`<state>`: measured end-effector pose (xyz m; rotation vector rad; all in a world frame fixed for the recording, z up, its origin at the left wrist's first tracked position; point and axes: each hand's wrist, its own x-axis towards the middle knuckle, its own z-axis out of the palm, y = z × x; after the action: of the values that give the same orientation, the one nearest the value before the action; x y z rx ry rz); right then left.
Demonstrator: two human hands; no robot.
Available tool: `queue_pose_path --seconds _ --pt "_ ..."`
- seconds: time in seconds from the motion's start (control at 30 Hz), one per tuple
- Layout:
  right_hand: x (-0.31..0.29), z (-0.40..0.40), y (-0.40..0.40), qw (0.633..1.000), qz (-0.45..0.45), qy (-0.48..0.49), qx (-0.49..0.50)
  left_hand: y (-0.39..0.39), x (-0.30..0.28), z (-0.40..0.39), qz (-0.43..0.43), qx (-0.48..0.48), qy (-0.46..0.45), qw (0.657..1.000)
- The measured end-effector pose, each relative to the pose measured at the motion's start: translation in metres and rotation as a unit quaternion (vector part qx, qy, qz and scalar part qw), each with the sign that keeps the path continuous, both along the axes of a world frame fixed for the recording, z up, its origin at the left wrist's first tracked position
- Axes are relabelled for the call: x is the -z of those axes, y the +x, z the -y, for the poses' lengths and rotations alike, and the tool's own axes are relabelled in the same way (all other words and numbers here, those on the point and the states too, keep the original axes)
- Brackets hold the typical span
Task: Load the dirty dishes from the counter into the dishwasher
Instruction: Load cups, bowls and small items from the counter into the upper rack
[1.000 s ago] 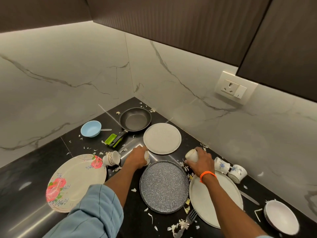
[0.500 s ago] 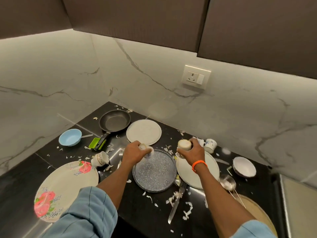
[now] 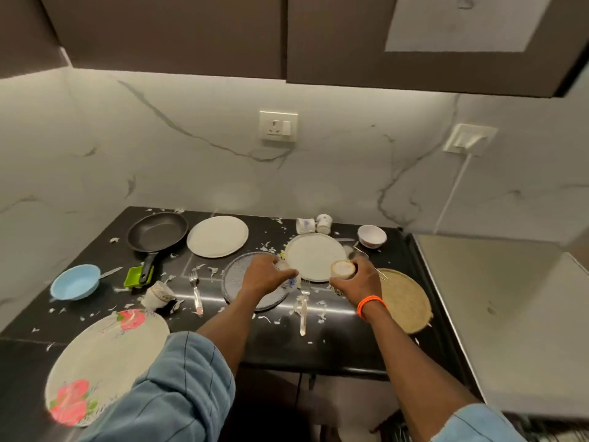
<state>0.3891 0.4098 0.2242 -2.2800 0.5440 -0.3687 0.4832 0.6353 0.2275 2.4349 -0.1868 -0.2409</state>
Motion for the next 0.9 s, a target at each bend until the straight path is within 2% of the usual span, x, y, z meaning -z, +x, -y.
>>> queue_pose_path --seconds 0.17,0.4,0.67,0.9 --pt "0.002 0.012 -0.078 0.999 0.014 -0.013 0.050 -0.042 -0.017 0.041 0.027 0.083 0.010 0.996" --pt "0.001 0.052 -0.170 0.993 -0.011 -0.013 0.120 -0.109 -0.030 0.115 0.042 0.188 0.005 0.981" --pt "0.006 0.100 -0.278 0.977 -0.024 -0.016 0.211 -0.193 -0.017 0.193 0.042 0.268 0.005 0.962" --pt "0.026 0.130 -0.389 0.963 -0.063 0.026 0.262 -0.286 -0.001 0.246 0.039 0.347 0.036 0.936"
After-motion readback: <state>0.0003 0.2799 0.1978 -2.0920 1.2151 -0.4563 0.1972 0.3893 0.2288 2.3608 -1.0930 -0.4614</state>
